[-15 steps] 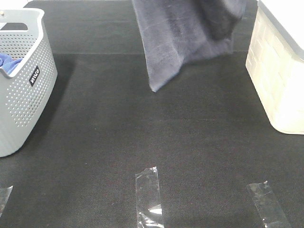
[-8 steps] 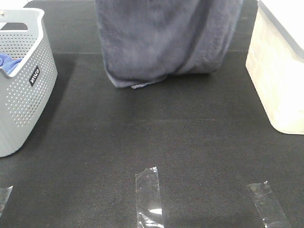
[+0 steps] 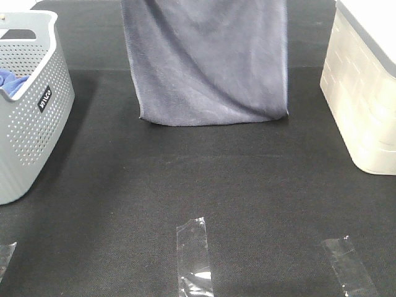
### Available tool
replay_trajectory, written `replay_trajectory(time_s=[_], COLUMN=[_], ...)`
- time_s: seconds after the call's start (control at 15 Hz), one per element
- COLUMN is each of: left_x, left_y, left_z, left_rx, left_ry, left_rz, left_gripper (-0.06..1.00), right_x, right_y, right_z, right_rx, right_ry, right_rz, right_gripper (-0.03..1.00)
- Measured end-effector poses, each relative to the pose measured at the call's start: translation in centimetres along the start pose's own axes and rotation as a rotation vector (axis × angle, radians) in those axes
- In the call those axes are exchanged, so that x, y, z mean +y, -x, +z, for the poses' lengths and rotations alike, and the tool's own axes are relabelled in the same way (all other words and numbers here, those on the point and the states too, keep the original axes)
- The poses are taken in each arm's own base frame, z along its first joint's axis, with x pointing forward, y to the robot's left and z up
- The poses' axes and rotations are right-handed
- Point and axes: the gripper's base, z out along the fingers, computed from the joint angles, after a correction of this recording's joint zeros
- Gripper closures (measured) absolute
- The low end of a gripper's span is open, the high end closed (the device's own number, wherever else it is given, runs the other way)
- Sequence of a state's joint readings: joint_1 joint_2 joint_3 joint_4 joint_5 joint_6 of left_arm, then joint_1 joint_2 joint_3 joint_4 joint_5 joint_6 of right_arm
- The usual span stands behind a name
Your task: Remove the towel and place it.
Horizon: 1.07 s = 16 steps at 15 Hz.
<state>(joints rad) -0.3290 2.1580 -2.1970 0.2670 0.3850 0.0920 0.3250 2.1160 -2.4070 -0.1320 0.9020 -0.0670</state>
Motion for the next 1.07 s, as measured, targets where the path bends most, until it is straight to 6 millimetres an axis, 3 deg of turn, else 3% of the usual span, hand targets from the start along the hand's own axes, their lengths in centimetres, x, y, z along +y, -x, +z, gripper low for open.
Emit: replay_trajectory(time_s=[0.13,0.2,0.33,0.53,0.6,0.73,0.87,1.07], left_x=[1.9,2.7,4.1,4.6,4.5,3.9,2.9,-0.3], left_y=[-0.8,-0.3,2.4,6.3,6.4,5.6,4.3,1.1], left_z=[2.2,2.3,0.5,-2.1,-2.1,-1.2,-0.1,0.8], left_rx=[-0.254,-0.423,-0.744,-0.876,-0.854,-0.699,-0.478,-0.032], left_ry=[0.063,0.090,0.141,0.169,0.166,0.145,0.106,-0.025], left_rz=[0.008,0.011,0.018,0.040,0.039,0.028,-0.010,-0.112], left_gripper=[0.94,0.94,0.94,0.94,0.94,0.94,0.94,0.94], right_x=[-0.1,-0.3,-0.9,-1.8,-2.0,-1.7,-1.2,-0.7], right_y=[1.3,2.3,4.4,6.3,6.3,5.3,3.1,-0.4], right_z=[2.2,1.9,-1.0,-6.5,-7.2,-6.6,-4.5,-2.1], right_rx=[-0.221,-0.325,-0.480,-0.587,-0.578,-0.454,-0.248,0.039], right_ry=[-0.058,-0.089,-0.140,-0.173,-0.176,-0.164,-0.132,-0.100], right_rz=[-0.049,-0.077,-0.109,-0.108,-0.103,-0.095,-0.082,-0.059], right_gripper=[0.97,0.97,0.97,0.97,0.97,0.97,0.97,0.97])
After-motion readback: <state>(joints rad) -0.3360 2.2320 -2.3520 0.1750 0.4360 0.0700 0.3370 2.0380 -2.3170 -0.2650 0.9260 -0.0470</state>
